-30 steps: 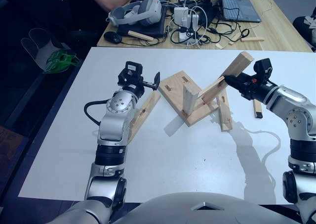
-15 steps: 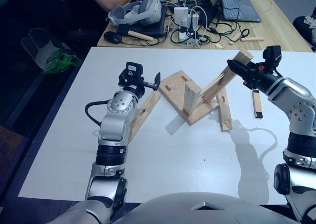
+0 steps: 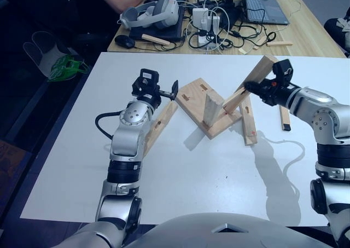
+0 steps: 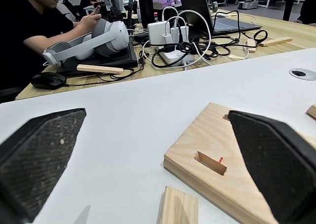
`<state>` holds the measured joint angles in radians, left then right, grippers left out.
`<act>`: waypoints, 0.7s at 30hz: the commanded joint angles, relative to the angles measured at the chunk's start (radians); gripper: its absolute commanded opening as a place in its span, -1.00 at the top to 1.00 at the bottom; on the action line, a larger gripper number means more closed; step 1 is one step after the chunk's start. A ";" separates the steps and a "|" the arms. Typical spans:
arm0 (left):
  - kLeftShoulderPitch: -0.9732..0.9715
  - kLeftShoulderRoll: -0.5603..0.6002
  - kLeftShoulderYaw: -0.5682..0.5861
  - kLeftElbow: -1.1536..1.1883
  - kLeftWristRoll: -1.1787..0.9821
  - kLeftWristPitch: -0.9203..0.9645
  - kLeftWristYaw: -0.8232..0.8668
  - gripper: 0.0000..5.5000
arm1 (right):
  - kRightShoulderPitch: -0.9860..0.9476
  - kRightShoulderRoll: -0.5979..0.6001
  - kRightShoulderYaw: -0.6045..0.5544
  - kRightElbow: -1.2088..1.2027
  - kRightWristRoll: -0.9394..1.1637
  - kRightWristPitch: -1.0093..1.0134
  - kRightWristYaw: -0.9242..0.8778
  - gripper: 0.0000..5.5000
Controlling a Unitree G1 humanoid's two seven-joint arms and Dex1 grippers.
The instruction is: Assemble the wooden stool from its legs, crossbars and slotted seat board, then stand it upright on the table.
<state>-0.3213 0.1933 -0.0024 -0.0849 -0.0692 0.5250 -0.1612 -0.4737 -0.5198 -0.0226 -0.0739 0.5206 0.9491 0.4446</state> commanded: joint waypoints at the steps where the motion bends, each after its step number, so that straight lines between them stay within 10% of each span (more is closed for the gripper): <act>1: -0.008 -0.006 -0.003 0.005 0.006 -0.004 0.005 -0.96 | 0.051 -0.012 0.067 0.046 -0.075 0.047 -0.021 0.27; 21: -0.028 -0.004 0.027 0.009 0.005 -0.060 0.019 -0.96 | -0.134 0.146 -0.209 -0.052 -0.019 -0.312 -0.124 0.27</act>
<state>-0.3274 0.1890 0.0038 -0.0744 -0.0685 0.4848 -0.1573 -0.5458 -0.3520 -0.2276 -0.0894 0.5307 0.6978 0.3200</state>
